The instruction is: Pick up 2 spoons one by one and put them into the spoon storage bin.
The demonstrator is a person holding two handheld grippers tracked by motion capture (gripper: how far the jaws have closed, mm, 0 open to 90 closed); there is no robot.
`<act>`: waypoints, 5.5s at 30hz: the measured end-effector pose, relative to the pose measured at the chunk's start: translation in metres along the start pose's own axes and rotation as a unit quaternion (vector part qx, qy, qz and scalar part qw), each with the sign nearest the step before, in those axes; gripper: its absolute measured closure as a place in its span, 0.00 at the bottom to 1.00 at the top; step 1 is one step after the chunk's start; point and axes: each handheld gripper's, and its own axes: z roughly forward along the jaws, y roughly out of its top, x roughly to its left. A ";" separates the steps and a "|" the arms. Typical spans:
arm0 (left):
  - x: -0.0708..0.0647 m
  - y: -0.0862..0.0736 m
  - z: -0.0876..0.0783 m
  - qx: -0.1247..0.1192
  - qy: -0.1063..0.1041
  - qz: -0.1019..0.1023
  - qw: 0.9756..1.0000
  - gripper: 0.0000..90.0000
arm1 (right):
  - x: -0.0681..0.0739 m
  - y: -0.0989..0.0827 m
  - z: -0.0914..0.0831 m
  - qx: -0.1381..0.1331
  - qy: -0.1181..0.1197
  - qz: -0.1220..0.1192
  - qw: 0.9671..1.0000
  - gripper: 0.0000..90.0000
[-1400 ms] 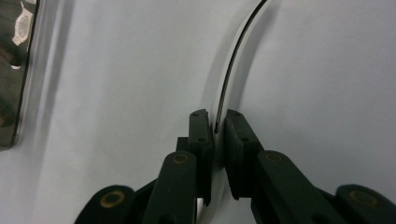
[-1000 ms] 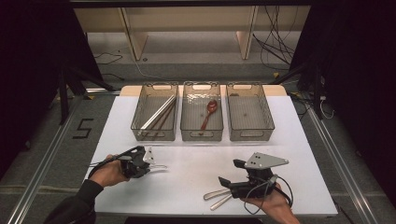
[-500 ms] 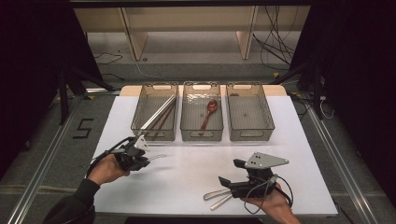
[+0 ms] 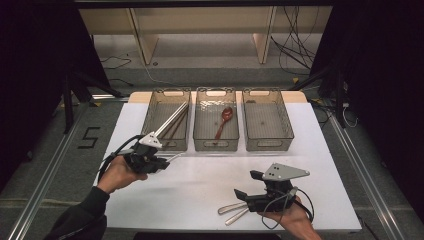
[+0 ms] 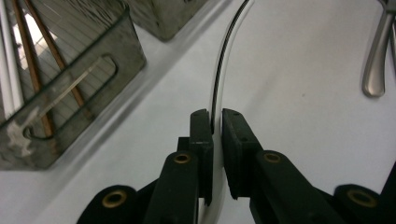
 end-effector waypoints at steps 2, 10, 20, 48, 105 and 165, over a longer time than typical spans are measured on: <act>0.001 0.010 -0.001 -0.015 -0.005 -0.005 1.000 0.92 | 0.000 0.000 0.000 -0.001 0.001 -0.001 1.000 0.25; 0.020 0.050 0.000 -0.055 0.003 -0.029 0.998 0.92 | -0.001 0.000 0.001 -0.001 0.003 0.001 1.000 0.25; 0.025 0.094 0.023 -0.069 0.000 -0.040 0.997 0.92 | -0.003 0.000 0.001 -0.002 0.005 0.005 1.000 0.25; 0.027 0.150 0.073 -0.103 0.003 -0.080 0.991 0.91 | -0.003 0.000 0.001 -0.004 0.011 0.002 1.000 0.25; 0.007 0.081 0.034 -0.118 -0.001 -0.077 0.990 0.35 | -0.008 0.000 0.000 0.004 0.001 0.006 1.000 0.25; -0.044 -0.056 -0.029 -0.184 0.025 -0.038 0.982 0.21 | -0.011 -0.006 0.048 0.229 0.029 -0.158 0.960 0.43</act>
